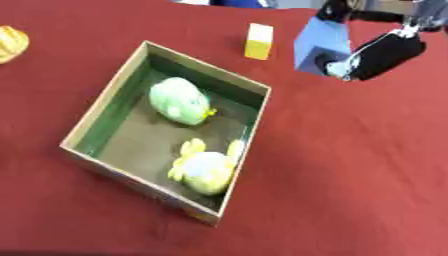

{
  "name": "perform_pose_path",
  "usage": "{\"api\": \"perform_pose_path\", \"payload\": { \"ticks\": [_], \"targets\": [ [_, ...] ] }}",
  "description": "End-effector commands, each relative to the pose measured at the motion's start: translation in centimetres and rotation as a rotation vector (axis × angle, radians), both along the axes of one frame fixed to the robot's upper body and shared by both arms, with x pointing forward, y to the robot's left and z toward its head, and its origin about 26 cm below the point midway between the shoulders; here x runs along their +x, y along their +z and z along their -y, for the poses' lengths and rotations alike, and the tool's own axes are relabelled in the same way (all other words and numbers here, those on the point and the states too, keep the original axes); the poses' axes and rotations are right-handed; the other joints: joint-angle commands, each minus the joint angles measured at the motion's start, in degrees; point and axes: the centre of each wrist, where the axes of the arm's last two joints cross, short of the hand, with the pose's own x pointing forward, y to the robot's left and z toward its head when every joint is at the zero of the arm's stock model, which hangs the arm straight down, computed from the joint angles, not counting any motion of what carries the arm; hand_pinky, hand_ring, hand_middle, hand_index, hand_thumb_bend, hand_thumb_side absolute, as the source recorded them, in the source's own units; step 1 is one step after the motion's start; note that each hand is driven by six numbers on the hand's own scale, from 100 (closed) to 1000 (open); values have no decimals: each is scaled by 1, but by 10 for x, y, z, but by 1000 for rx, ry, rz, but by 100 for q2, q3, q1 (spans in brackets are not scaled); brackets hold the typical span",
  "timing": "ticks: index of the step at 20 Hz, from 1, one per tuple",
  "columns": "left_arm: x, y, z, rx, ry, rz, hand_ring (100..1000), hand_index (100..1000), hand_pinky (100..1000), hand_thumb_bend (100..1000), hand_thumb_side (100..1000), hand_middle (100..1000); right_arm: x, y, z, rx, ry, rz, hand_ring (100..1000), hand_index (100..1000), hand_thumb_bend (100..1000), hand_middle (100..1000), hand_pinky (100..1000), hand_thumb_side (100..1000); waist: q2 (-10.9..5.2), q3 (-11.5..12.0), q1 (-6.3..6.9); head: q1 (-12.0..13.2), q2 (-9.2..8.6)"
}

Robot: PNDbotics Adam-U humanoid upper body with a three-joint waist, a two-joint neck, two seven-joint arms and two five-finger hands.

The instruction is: Pick up objects on the table and place them in the box.

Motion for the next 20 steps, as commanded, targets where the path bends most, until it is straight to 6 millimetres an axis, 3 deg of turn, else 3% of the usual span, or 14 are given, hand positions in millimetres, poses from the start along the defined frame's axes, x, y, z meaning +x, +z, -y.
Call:
{"api": "perform_pose_path", "payload": {
  "ticks": [1, 12, 20],
  "targets": [
    [-3, 12, -1, 48, -2, 30, 639, 852, 791, 100, 600, 688, -4, 7, -20, -29, 75, -19, 799, 783, 100, 687, 826, 413, -149, 38, -16, -35, 47],
    [-2, 14, -1, 52, -4, 39, 641, 852, 792, 100, 600, 687, 28, 19, -88, -57, 242, -136, 806, 798, 100, 702, 824, 368, -237, 216, -144, -115, 119],
    [-1, 17, 2, 49, -14, 50, 640, 852, 792, 100, 600, 687, 59, 3, -113, -112, 267, -210, 840, 821, 100, 751, 824, 347, -162, 347, -105, -233, 147]
  ]
}}
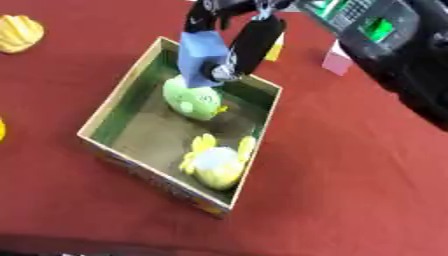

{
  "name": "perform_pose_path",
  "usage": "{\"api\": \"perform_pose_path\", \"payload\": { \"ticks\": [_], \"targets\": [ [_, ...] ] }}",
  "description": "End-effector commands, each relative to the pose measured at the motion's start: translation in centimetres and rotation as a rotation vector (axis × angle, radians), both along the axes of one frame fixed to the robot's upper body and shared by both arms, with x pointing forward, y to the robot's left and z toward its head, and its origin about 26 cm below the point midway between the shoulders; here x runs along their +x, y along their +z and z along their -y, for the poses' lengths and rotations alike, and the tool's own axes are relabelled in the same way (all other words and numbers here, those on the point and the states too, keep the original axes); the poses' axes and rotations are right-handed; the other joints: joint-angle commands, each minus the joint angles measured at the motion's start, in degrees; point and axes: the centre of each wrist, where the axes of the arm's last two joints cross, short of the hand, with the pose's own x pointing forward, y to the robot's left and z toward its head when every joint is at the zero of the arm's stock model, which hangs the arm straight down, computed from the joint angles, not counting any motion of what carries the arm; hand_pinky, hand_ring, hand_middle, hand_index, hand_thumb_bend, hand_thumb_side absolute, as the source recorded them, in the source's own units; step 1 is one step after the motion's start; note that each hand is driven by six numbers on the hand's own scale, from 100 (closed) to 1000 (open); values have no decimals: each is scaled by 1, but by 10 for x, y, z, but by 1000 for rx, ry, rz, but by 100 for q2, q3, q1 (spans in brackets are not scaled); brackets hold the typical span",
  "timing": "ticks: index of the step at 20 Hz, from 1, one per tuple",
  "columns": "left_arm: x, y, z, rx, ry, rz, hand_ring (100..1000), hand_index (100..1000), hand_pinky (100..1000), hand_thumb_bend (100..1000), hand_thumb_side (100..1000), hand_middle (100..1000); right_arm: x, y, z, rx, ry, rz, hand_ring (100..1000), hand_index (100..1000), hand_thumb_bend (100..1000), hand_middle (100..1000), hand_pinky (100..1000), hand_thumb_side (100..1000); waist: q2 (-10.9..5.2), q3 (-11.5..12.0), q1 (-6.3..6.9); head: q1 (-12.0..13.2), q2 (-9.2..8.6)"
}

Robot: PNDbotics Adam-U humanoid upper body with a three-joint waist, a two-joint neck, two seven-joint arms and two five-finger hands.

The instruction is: Pick up objects on the table and place them in the box.

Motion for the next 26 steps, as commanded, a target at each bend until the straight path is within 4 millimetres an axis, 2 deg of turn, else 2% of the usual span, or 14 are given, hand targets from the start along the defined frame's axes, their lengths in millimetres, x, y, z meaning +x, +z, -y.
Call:
{"api": "perform_pose_path", "payload": {
  "ticks": [1, 5, 7, 11, 13, 16, 21, 24, 26],
  "targets": [
    [-2, 11, 0, 29, -4, 35, 640, 853, 792, 100, 600, 687, 7, 3, -3, -24, 6, 23, 845, 824, 100, 756, 826, 352, -79, 23, 81, -59, 39],
    [-2, 12, 0, 29, -8, 35, 639, 852, 792, 100, 600, 686, 11, -4, -9, -64, 37, 39, 868, 848, 100, 784, 835, 358, -47, 46, 104, -79, 49],
    [-2, 12, 0, 30, -9, 35, 638, 852, 792, 100, 601, 686, 13, -7, -10, -79, 50, 45, 900, 887, 105, 829, 851, 342, -38, 48, 111, -88, 60],
    [-2, 13, 1, 30, -10, 37, 638, 852, 791, 100, 601, 685, 18, -7, -11, -110, 67, 77, 966, 930, 226, 881, 903, 310, -35, 40, 119, -114, 106],
    [-2, 13, 1, 29, -9, 37, 638, 852, 791, 100, 602, 685, 22, -9, -9, -129, 71, 88, 981, 943, 263, 895, 915, 381, -37, 34, 120, -120, 118],
    [-2, 12, 1, 27, -8, 36, 638, 852, 791, 100, 601, 685, 27, -12, -6, -153, 80, 96, 985, 951, 296, 895, 921, 399, -40, 26, 126, -107, 122],
    [-2, 12, 1, 26, -8, 34, 637, 853, 791, 100, 601, 684, 32, -15, -2, -160, 97, 91, 990, 961, 266, 901, 924, 464, -48, 9, 149, -106, 122],
    [-2, 12, 1, 26, -7, 34, 637, 853, 791, 100, 601, 684, 33, -13, 1, -155, 94, 94, 983, 955, 236, 892, 918, 420, -50, -1, 166, -104, 122],
    [-2, 11, 0, 26, -5, 32, 637, 853, 791, 100, 601, 684, 32, -10, 6, -136, 73, 98, 971, 942, 200, 879, 907, 330, -52, -18, 179, -97, 122]
  ]
}}
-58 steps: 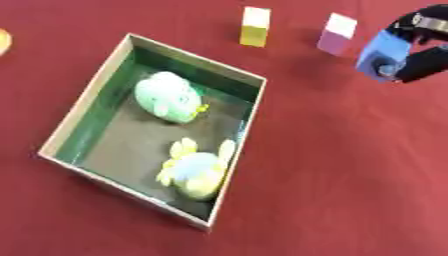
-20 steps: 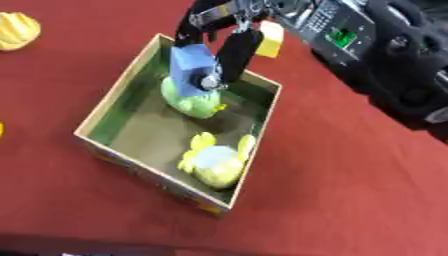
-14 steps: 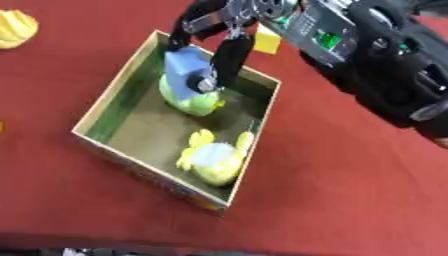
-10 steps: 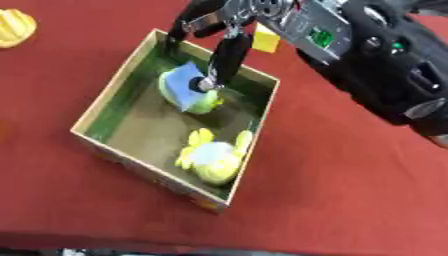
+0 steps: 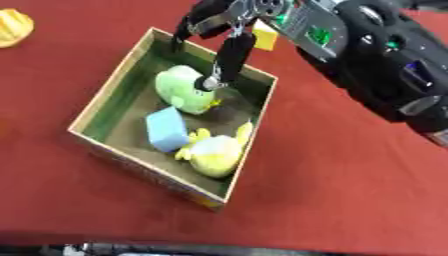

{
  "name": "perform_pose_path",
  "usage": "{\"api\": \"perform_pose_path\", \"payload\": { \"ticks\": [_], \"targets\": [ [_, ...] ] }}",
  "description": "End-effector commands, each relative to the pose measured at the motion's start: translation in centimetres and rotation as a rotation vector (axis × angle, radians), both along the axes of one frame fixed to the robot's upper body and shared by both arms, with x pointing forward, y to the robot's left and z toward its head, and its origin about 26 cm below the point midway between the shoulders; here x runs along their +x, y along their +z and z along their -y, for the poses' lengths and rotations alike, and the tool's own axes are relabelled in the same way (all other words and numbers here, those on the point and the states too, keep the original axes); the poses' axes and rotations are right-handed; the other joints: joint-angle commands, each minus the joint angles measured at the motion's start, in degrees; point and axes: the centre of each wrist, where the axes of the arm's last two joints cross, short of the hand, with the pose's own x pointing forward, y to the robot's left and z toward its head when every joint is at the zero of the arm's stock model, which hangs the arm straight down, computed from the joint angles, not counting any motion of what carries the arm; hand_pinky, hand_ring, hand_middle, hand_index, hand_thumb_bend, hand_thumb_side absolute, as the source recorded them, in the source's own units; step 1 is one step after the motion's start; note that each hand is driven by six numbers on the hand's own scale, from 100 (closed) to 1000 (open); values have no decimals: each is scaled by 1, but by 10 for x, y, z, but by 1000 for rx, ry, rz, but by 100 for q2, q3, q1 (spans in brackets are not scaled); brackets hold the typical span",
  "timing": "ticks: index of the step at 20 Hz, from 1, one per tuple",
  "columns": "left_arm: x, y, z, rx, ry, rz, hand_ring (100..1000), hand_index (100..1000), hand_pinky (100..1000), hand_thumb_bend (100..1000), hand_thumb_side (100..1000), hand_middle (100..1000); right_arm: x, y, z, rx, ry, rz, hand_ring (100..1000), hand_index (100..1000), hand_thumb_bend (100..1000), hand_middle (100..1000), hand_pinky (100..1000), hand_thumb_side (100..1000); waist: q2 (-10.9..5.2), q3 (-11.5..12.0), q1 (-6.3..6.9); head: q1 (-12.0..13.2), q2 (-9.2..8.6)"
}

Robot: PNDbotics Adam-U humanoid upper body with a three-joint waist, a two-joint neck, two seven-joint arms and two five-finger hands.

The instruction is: Pick up objects on the table and place them in the box.

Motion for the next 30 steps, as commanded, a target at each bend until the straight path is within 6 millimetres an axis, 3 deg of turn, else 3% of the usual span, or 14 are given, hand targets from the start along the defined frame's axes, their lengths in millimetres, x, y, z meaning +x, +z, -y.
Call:
{"api": "perform_pose_path", "payload": {
  "ticks": [1, 4, 9, 13, 21, 26, 27, 30],
  "targets": [
    [-3, 9, -1, 22, 2, 24, 636, 853, 791, 100, 601, 684, -2, 18, 13, 34, -39, 40, 963, 934, 169, 865, 899, 302, -109, -22, 65, 10, 26],
    [-3, 8, -2, 22, 9, 23, 636, 853, 790, 100, 601, 683, -6, 32, 30, 102, -95, 69, 944, 898, 100, 818, 885, 309, -102, -61, 75, 44, 19],
    [-4, 8, -4, 22, 19, 25, 635, 853, 790, 100, 602, 683, -17, 54, 72, 216, -208, 161, 944, 865, 100, 816, 887, 312, -77, -112, 76, 107, -25],
    [-4, 9, -5, 21, 28, 29, 635, 853, 790, 100, 602, 683, -24, 60, 109, 262, -303, 213, 952, 871, 100, 834, 890, 306, -43, -132, 97, 108, -92],
    [-4, 9, -5, 19, 34, 33, 634, 853, 790, 100, 601, 682, -28, 54, 167, 273, -503, 254, 964, 891, 118, 856, 897, 312, 17, -175, 186, 77, -215],
    [-4, 9, -5, 18, 35, 32, 634, 853, 790, 100, 601, 682, -26, 51, 178, 271, -539, 262, 964, 891, 118, 856, 897, 312, 22, -177, 203, 75, -219],
    [-4, 9, -5, 18, 36, 32, 632, 852, 789, 100, 602, 681, -25, 50, 180, 266, -549, 259, 972, 902, 162, 867, 900, 336, 37, -195, 208, 81, -237],
    [-4, 10, -4, 20, 33, 33, 632, 852, 789, 100, 602, 681, -20, 39, 200, 239, -650, 236, 977, 906, 174, 873, 902, 336, 84, -216, 224, 54, -285]
  ]
}}
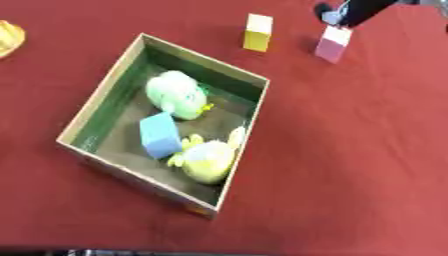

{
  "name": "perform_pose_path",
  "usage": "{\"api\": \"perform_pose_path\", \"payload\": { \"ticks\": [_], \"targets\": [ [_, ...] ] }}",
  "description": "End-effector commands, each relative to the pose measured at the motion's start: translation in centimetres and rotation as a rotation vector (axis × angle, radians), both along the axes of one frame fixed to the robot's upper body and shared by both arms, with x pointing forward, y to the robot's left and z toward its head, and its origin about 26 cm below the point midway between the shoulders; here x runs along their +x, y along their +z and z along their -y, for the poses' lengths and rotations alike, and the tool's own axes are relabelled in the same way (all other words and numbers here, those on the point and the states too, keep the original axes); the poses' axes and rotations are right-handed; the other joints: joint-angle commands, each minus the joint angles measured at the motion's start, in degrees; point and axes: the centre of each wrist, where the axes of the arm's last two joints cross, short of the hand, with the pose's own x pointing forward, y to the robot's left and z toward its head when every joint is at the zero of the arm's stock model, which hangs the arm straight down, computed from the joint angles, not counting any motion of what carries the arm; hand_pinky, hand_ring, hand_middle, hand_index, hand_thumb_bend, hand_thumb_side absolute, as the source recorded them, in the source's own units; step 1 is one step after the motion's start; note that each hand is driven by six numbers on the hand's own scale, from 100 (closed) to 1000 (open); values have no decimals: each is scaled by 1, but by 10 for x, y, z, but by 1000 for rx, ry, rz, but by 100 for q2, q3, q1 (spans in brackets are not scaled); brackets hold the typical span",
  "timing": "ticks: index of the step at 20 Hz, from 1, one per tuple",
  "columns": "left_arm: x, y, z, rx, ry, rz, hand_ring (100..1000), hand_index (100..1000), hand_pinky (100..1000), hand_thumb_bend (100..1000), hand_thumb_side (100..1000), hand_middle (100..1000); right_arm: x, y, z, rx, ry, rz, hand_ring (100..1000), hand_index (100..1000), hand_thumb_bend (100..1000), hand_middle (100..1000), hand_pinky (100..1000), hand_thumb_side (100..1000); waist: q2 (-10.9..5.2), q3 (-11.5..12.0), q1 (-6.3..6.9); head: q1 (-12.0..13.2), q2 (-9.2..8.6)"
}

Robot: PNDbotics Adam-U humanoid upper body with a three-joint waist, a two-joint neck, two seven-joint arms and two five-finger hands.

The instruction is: Pick up objects on the table and place them in the box.

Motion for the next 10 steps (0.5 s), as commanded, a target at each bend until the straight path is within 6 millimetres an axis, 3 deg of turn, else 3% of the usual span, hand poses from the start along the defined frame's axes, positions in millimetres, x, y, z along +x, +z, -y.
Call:
{"api": "perform_pose_path", "payload": {
  "ticks": [1, 10],
  "targets": [
    [-3, 10, -2, 28, 6, 29, 631, 852, 789, 100, 603, 680, -1, 9, 23, -26, -104, 16, 978, 908, 175, 876, 903, 335, -83, -1, 39, -25, -106],
    [-3, 11, -2, 26, 3, 30, 629, 851, 789, 100, 604, 678, 12, -7, 43, -53, -168, -30, 990, 919, 235, 897, 909, 355, 10, -11, 11, 21, -181]
  ]
}}
